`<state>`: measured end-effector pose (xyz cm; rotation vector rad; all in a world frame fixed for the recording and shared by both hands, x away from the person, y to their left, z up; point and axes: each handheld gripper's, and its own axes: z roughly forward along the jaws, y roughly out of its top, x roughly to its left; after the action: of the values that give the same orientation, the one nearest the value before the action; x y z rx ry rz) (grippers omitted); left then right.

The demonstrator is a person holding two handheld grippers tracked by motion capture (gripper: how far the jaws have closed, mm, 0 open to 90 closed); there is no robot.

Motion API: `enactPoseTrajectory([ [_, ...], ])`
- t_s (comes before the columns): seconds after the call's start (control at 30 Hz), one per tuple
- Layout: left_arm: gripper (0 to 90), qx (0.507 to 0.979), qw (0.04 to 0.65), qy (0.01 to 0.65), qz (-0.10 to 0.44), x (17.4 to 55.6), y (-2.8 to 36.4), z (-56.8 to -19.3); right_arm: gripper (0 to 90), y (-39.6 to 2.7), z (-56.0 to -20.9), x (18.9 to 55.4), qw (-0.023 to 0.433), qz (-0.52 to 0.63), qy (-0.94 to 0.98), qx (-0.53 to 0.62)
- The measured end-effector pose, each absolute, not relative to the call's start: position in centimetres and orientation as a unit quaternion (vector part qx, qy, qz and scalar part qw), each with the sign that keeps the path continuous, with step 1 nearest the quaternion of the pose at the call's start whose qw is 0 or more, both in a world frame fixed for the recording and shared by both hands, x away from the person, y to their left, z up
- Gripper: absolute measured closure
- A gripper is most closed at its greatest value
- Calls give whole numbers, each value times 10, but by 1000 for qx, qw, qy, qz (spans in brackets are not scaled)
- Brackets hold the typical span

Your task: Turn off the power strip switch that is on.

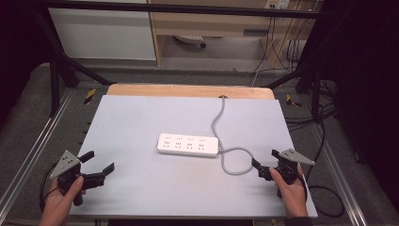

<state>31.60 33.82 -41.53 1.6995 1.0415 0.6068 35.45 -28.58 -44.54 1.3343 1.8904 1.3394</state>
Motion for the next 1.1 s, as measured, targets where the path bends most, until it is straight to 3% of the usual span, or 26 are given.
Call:
enactPoseTrajectory([
  [1.1,56,711,503,426,244,316,336,-417,29,-255,-428,359,244,510,674,475],
])
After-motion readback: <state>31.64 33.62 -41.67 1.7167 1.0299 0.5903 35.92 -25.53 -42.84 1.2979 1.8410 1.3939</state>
